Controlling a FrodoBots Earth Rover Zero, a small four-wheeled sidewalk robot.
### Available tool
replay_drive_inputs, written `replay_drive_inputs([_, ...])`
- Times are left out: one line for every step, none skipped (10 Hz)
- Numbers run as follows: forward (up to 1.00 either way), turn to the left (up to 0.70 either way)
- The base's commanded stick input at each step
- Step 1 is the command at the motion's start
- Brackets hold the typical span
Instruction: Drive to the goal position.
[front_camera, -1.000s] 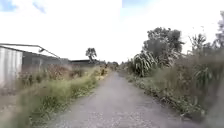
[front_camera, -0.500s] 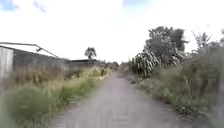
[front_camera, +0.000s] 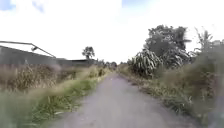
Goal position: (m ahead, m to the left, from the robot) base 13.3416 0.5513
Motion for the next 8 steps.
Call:
replay_drive_inputs([0.00,0.00])
replay_drive_inputs([0.00,0.00])
replay_drive_inputs([0.00,0.00])
replay_drive_inputs([0.00,0.00])
replay_drive_inputs([0.00,0.00])
replay_drive_inputs([0.00,0.00])
replay_drive_inputs([0.37,0.00])
replay_drive_inputs([1.00,0.00])
